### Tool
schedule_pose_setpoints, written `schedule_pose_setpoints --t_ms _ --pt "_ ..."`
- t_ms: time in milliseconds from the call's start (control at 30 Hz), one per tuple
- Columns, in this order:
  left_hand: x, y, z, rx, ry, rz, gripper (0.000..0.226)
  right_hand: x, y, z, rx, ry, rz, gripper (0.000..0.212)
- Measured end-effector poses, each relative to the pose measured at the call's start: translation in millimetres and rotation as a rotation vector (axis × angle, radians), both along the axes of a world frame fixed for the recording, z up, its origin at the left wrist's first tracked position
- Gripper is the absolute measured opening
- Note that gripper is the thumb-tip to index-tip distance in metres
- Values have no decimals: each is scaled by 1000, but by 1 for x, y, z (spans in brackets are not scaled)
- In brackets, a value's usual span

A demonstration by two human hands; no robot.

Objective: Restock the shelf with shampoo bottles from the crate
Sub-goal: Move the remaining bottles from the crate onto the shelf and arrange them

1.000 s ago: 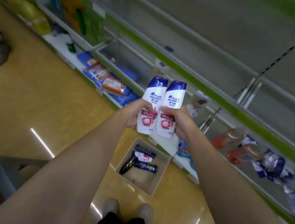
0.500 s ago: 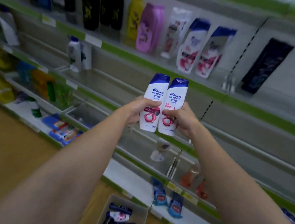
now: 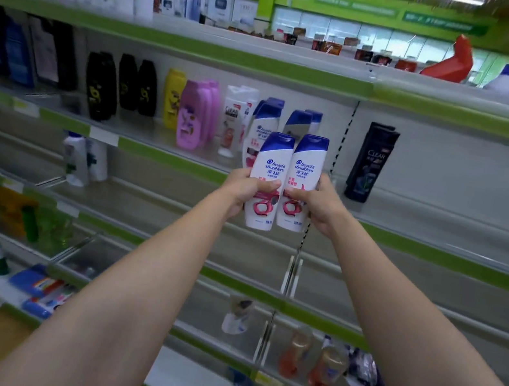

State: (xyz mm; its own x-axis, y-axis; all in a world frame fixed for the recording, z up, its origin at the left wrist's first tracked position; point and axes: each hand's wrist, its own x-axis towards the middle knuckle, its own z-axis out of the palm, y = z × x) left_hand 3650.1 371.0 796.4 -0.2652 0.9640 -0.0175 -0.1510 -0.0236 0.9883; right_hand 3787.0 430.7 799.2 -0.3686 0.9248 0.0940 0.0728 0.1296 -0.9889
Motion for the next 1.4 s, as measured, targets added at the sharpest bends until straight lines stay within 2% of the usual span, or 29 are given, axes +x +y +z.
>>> schedule_pose_setpoints --t_ms 67,200,467,667,967,1033,1133,1167,1400 --pt "4 16 5 21 -5 33 36 5 15 6 -10 -19 -27 47" --pt "8 44 16 31 13 94 35 9 48 22 12 -36 -55 42" --pt "5 72 20 13 68 141 30 3 94 28 104 -27 -104 46" --pt "-1 85 10 -51 111 136 36 -7 109 9 54 -81 -147 43" --pt "3 94 8 -18 128 117 51 -10 113 10 84 -166 -172 41" --pt "3 94 10 -10 133 105 50 -5 113 11 69 -215 -172 50" --pt "7 93 13 14 132 70 46 8 109 13 24 -295 -177 75" --pt "9 92 14 21 133 60 44 13 107 15 22 -321 -182 77" --pt "32 81 26 81 134 -11 45 35 73 32 21 -340 14 35"
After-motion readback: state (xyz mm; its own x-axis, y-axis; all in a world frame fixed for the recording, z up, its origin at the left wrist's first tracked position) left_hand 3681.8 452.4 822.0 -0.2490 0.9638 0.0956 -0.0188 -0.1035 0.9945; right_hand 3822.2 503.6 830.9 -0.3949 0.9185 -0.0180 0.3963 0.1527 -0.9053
